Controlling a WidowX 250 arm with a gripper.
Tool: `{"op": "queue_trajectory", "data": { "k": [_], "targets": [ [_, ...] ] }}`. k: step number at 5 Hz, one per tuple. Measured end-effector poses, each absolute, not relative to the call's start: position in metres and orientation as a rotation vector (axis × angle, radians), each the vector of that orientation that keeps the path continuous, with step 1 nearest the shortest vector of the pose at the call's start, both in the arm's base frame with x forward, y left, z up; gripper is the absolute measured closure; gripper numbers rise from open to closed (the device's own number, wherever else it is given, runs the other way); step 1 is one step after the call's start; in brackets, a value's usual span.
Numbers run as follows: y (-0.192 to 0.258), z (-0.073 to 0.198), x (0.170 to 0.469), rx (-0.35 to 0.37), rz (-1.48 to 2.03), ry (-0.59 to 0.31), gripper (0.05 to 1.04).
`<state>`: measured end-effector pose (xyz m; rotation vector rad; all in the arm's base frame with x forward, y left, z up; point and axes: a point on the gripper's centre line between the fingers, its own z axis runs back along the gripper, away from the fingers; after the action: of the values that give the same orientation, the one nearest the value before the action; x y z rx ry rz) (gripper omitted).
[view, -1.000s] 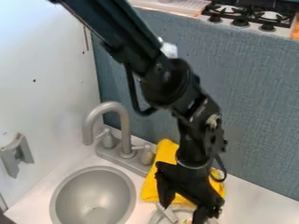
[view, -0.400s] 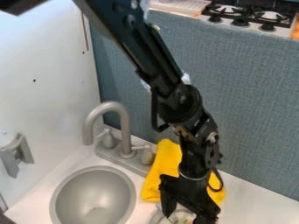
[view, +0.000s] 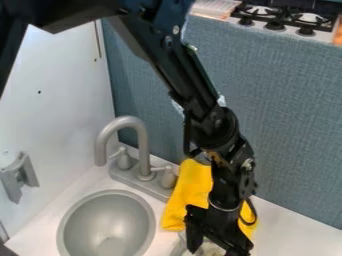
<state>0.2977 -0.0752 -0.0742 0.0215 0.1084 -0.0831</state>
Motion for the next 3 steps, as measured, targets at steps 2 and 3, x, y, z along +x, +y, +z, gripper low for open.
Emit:
{"op": "queue_trajectory", "data": {
  "k": [2,3],
  "targets": [
    [-0.0719,-0.0870,0.2999,-0.052,-0.033,0.106,0.383],
    [-0.0708,-0.0868,0.2988,-0.056,-0.022,0.083,0.501]
  ]
}}
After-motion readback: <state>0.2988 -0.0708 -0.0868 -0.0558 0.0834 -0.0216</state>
